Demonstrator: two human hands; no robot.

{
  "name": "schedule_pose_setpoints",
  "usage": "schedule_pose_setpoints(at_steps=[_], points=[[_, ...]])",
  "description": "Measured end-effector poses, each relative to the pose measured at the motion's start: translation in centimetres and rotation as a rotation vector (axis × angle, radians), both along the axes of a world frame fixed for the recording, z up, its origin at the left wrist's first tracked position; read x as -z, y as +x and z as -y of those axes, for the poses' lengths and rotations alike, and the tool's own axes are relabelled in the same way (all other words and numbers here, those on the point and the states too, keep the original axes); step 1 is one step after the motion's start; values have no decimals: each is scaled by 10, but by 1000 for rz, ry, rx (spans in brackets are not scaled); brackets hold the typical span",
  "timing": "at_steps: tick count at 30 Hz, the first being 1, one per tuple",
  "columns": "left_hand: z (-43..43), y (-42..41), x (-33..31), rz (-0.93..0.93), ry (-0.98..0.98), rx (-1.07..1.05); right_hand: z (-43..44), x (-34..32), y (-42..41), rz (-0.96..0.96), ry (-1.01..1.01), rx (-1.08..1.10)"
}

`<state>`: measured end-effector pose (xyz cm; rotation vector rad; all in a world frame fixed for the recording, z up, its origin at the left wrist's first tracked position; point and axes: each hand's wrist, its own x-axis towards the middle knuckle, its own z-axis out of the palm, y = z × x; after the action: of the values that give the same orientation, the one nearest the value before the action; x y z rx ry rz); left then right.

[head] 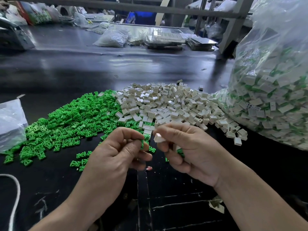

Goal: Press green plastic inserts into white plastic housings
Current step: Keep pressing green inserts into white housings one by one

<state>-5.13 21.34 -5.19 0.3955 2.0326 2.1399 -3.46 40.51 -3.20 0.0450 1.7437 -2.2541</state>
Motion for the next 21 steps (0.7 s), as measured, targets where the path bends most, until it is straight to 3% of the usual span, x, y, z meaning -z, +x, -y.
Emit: schedule_pose_setpoints(at_steps=[10,18,21], points=[[1,3,-7,91,143,-34,-3,2,0,37,-47,-8],[2,5,-1,-51,-38,-43,-1,3,0,-6,98,-14],[1,5,-2,-15,-4,-47,1,2,2,-19,153,-28]])
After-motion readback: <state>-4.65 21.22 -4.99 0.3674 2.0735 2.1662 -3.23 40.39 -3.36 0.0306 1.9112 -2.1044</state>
